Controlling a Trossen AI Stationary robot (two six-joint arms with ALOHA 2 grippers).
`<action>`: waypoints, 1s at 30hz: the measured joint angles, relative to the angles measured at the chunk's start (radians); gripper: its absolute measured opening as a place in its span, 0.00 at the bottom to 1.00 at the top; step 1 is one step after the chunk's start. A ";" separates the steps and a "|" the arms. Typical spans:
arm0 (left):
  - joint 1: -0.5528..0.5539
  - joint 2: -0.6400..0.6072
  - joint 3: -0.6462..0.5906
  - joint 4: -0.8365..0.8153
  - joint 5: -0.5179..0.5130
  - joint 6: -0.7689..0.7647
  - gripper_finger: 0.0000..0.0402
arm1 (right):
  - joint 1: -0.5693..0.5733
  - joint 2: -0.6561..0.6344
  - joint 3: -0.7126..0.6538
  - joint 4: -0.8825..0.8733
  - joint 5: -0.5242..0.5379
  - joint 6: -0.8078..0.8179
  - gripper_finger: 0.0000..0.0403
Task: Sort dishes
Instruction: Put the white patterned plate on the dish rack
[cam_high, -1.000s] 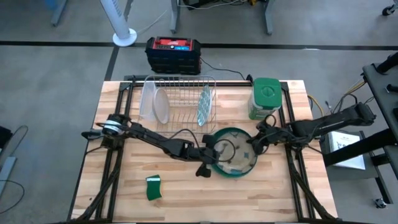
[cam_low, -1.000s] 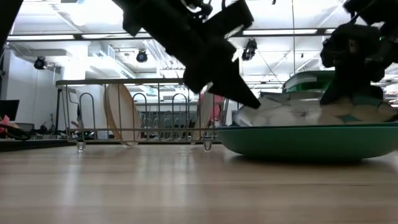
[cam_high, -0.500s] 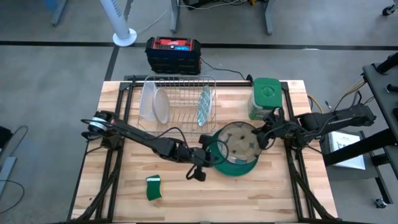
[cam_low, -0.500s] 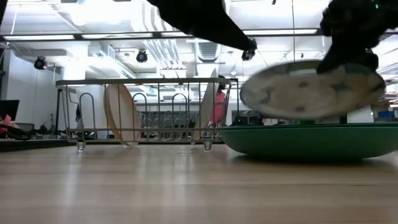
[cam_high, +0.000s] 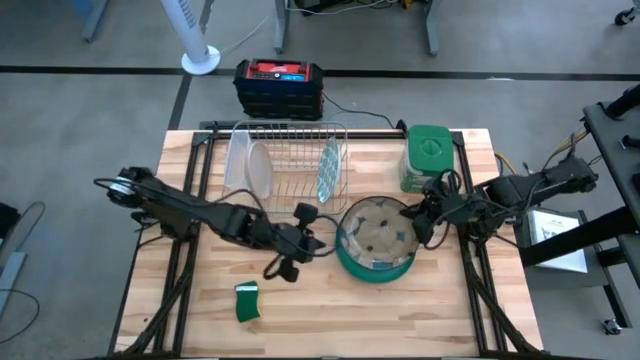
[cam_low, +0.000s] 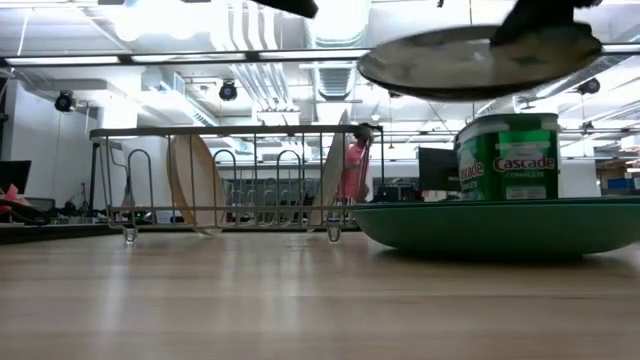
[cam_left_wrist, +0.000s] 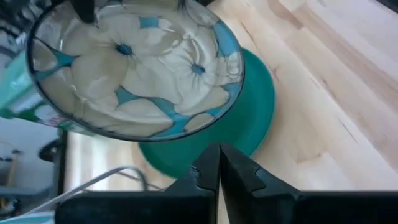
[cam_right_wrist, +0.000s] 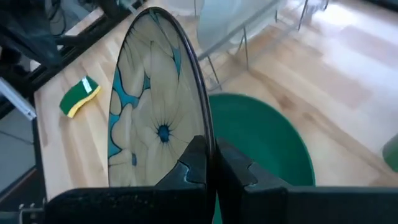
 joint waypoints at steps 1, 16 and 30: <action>0.000 -0.025 -0.017 0.000 -0.001 0.027 0.00 | 0.021 0.020 0.018 0.002 0.043 0.014 0.00; 0.066 -0.519 -0.030 0.140 -0.045 0.279 0.00 | 0.127 0.481 0.376 0.011 0.616 0.126 0.00; 0.072 -0.652 0.142 0.235 -0.054 0.388 0.00 | 0.020 0.896 0.749 0.014 0.977 0.148 0.00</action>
